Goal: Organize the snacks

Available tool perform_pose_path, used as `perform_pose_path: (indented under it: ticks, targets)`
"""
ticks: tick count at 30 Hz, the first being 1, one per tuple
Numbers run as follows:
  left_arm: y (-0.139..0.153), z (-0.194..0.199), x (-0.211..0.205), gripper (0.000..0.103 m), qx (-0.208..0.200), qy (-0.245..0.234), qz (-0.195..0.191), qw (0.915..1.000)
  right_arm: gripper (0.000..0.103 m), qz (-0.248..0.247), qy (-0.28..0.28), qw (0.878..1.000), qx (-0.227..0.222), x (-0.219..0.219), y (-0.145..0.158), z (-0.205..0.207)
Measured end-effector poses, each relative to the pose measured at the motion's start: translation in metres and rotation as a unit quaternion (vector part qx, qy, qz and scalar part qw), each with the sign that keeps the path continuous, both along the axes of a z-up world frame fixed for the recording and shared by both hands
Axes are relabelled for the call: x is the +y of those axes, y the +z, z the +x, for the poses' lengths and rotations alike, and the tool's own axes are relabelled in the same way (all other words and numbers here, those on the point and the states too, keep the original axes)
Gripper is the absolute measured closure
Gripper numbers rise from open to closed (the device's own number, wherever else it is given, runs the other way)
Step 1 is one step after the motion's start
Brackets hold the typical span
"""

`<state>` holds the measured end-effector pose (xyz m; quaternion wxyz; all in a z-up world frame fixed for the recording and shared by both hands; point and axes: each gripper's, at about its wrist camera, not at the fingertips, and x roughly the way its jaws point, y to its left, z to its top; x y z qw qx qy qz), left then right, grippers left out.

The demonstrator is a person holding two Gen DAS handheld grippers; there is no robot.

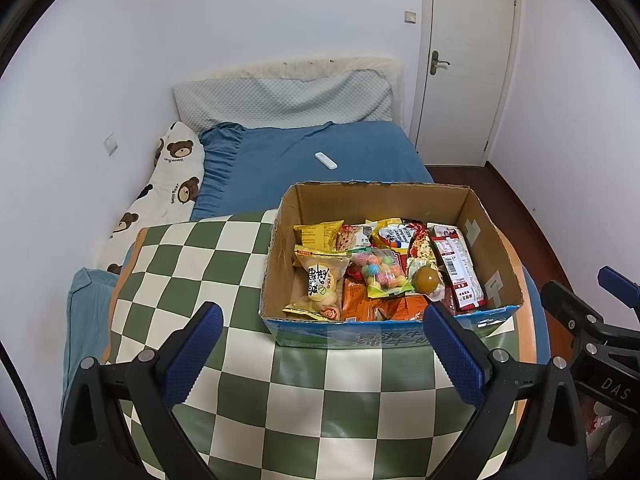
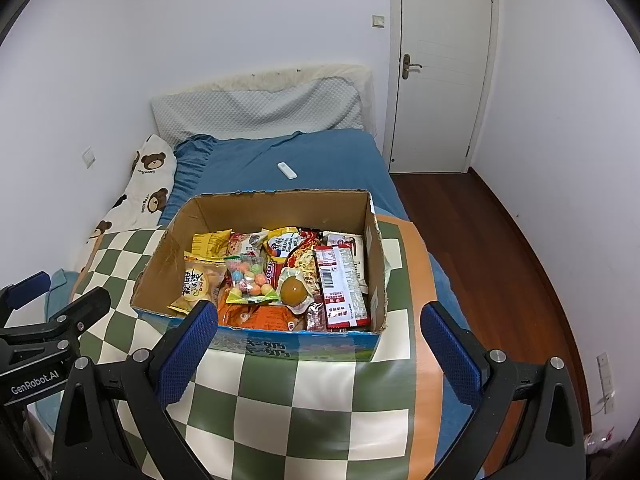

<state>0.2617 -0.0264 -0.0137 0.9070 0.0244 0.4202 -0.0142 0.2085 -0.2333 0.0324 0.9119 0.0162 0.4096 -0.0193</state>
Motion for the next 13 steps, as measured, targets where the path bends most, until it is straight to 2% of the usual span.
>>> perform_pose_path:
  ticks: [13]
  targets:
    - [0.0,-0.0013,-0.0012,0.0,-0.004,-0.002,0.0,1.0,0.0,0.001,0.0,1.0,0.0,-0.0007,0.0004,-0.0002]
